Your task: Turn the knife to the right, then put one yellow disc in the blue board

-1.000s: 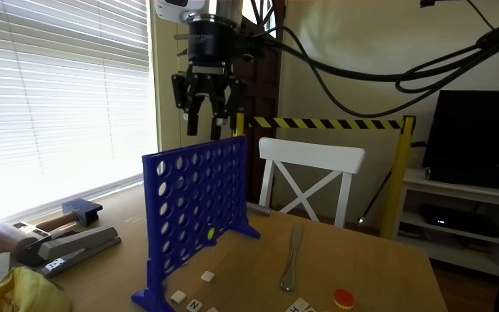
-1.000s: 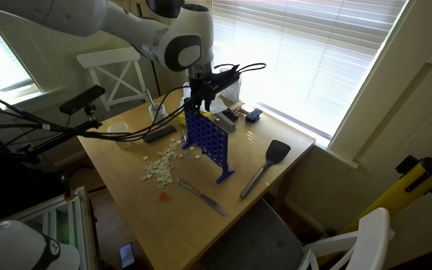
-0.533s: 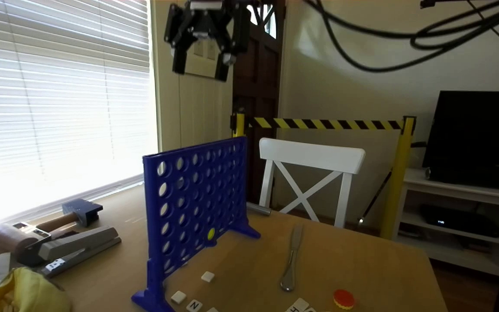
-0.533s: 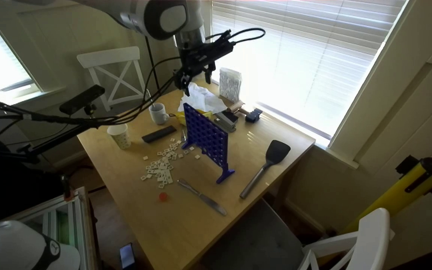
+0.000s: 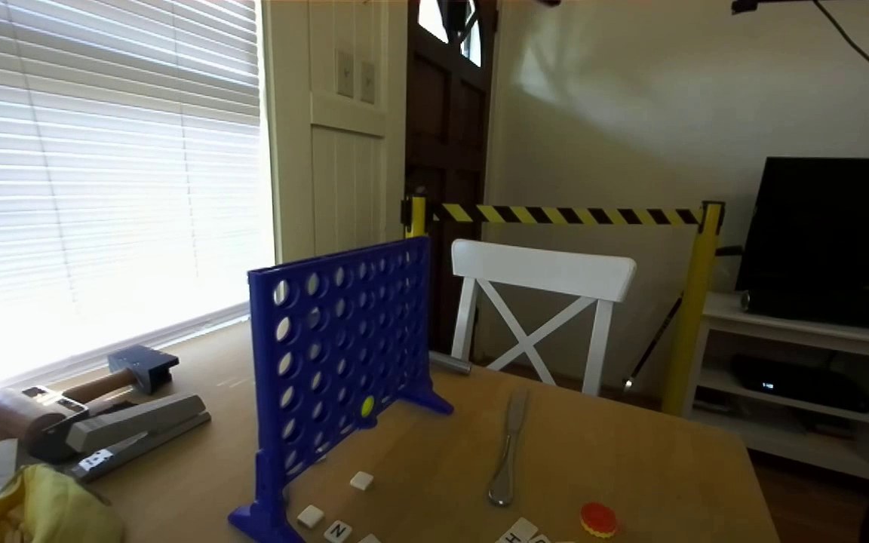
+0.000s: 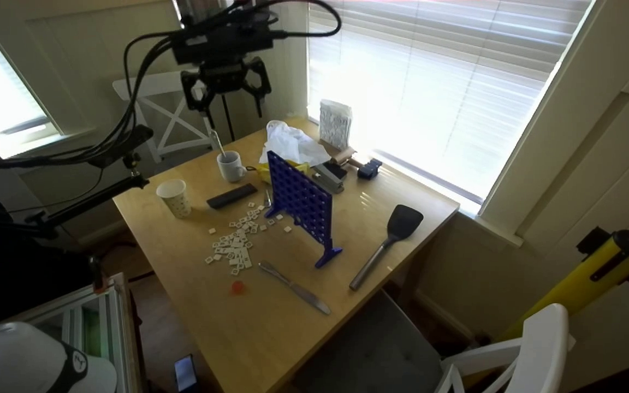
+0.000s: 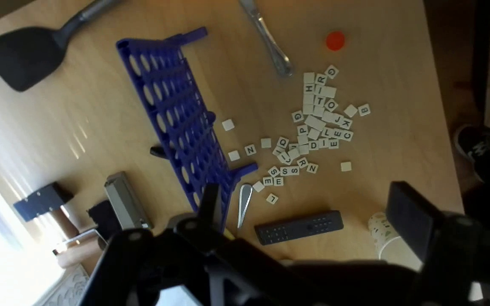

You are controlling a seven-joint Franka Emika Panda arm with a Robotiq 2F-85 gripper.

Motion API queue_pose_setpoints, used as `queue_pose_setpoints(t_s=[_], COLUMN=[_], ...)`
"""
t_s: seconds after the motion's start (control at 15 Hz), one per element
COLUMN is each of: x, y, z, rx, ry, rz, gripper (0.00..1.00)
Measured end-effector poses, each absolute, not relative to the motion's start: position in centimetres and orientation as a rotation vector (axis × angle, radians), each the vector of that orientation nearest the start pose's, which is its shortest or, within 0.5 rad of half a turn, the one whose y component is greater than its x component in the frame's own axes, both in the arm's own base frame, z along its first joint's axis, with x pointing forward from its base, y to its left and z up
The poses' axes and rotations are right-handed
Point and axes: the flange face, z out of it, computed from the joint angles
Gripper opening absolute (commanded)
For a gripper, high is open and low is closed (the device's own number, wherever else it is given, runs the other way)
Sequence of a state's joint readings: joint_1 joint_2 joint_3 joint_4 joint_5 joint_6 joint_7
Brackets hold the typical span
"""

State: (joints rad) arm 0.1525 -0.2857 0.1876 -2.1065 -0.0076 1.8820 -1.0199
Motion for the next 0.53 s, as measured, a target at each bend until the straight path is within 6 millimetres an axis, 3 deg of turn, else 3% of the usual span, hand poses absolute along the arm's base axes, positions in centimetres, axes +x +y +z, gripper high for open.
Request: queue_pose_setpoints(t_s=[0.27, 0.53], x=[39.1, 33.8], y=[16.1, 16.3], z=[54.7, 53.8], rx=[-2.734, -2.889], ry=[-1.733, -1.509], rz=[-0.031, -0.019], gripper=[1.00, 1.00])
